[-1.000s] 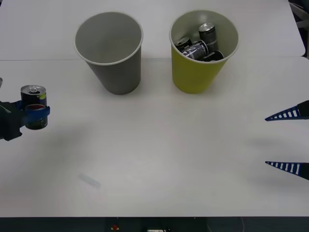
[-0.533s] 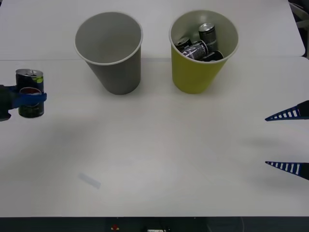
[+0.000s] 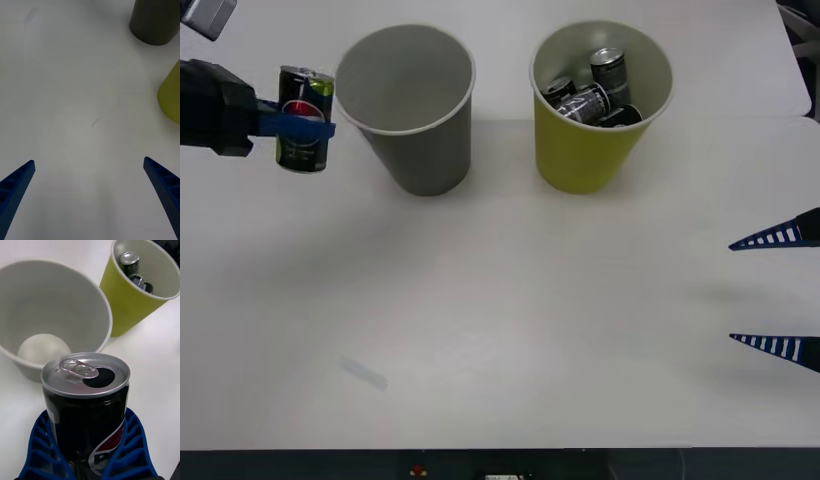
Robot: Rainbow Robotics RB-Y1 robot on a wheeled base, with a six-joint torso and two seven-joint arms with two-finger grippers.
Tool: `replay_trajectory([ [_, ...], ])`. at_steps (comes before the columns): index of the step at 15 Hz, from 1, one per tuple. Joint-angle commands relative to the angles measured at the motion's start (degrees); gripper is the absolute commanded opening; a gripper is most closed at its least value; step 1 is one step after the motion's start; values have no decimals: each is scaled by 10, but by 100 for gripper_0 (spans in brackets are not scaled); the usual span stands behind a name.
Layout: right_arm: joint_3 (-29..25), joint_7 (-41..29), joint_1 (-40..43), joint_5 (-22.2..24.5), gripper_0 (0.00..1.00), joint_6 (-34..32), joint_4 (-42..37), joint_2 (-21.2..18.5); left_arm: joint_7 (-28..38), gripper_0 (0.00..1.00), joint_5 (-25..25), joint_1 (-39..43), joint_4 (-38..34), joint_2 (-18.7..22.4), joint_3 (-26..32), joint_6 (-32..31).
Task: Put the can into the green bin and the plastic bottle into the gray bin
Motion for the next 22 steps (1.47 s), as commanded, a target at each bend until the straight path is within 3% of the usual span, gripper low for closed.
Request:
replay_trajectory([
  [1,0,0,0,0,100,0,0,0,-23,0,-6,-92,59,-30,-62,0],
  [10,0,0,0,0,100,0,0,0,-26,0,-143,-316,176,-182,-211,0],
  [13,0,0,0,0,100,0,0,0,-27,0,-166,-365,229,-232,-226,0],
  [18,0,0,0,0,100,0,0,0,-45,0,-247,-441,324,-319,-243,0],
  [22,0,0,0,0,100,0,0,0,-73,0,-264,-496,415,-366,-242,11],
])
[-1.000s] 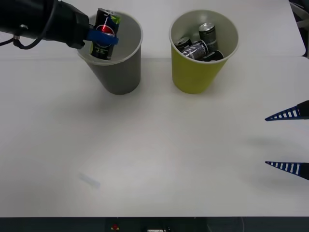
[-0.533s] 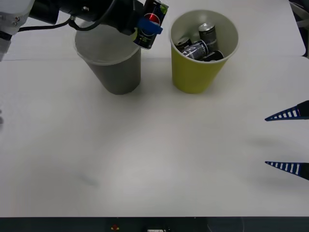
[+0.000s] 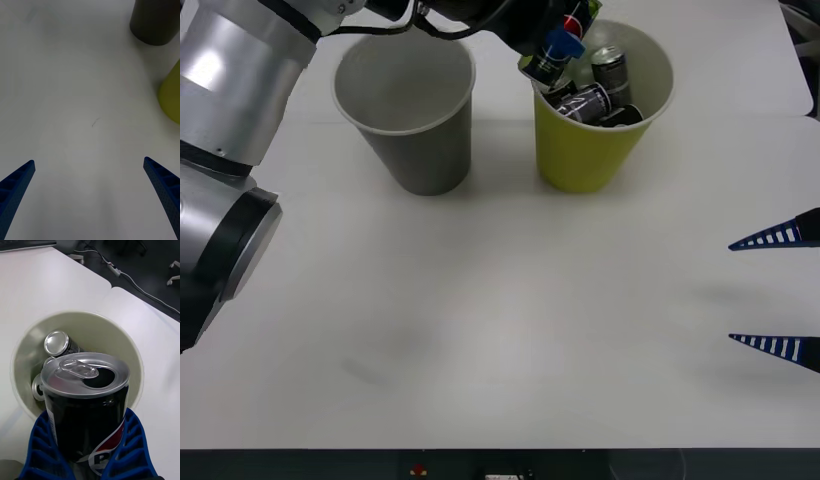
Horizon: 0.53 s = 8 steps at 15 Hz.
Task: Put the can into the green bin and the plastic bottle into the gray bin
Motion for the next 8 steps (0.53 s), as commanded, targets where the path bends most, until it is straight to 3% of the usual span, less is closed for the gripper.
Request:
replay_trajectory([
  [1,0,0,0,0,100,0,0,0,-19,0,-7,-34,58,-26,0,14],
  [5,0,0,0,0,100,0,0,0,-34,0,-40,-63,119,-69,-11,52],
  [8,0,0,0,0,100,0,0,0,-24,0,-47,-64,119,-70,-62,95],
])
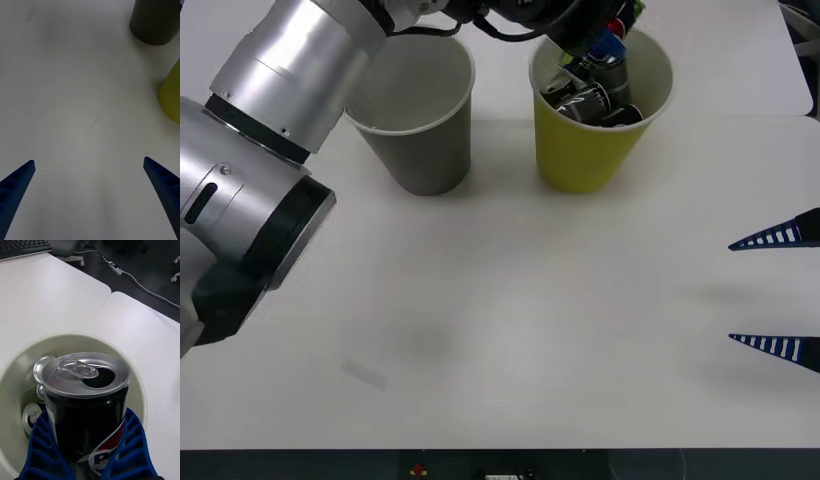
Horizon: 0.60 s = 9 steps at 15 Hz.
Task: Put the can into the green bin and the plastic bottle into the gray bin
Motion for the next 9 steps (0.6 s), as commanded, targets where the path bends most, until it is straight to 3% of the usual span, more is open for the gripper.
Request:
replay_trajectory([
  [1,0,0,0,0,100,0,0,0,9,0,0,0,0,1,-35,25],
  [2,0,0,0,0,100,0,0,0,10,0,0,0,0,1,-36,25],
  [3,0,0,0,0,100,0,0,0,9,7,-1,0,0,0,-36,25],
  [4,0,0,0,0,100,0,0,0,-4,59,-2,0,0,0,-37,25],
  [5,0,0,0,0,100,0,0,0,-8,86,-2,1,0,0,-37,25],
  [6,0,0,0,0,100,0,0,0,-12,100,-2,0,1,1,-41,20],
  [9,0,0,0,0,100,0,0,0,-14,100,-2,0,0,1,-50,20],
])
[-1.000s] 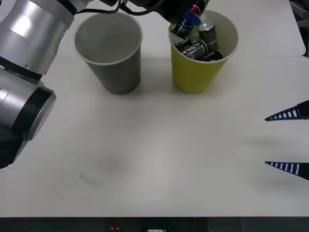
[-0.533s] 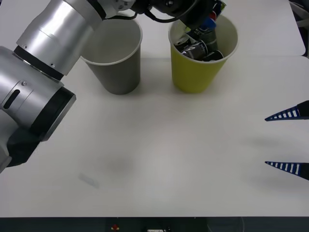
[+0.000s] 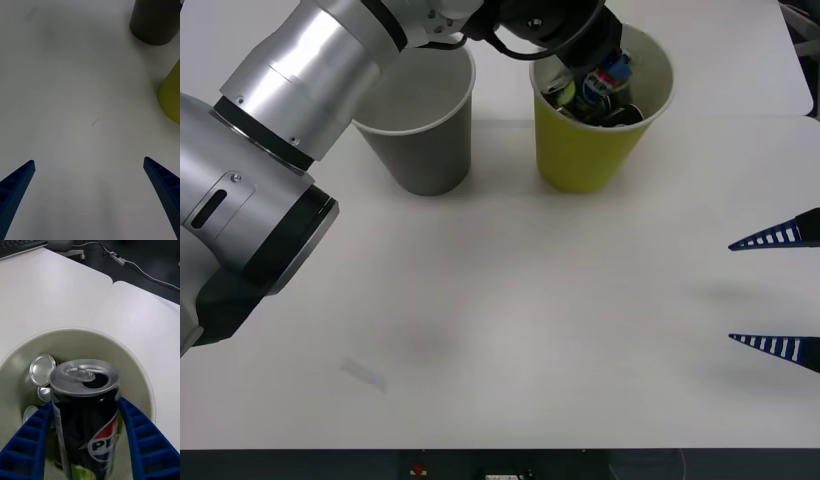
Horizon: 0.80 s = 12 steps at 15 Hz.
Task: Put the can into the green bin and the plastic bottle into the gray bin
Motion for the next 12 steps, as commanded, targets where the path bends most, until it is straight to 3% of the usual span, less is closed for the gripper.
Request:
replay_trajectory([
  [1,0,0,0,0,100,0,0,0,-1,100,0,0,0,0,-2,0],
  [6,0,0,0,0,100,0,0,0,-14,100,68,2,-47,62,-2,-30],
  [12,0,0,0,0,100,0,0,0,-11,100,149,120,-255,195,22,-40],
])
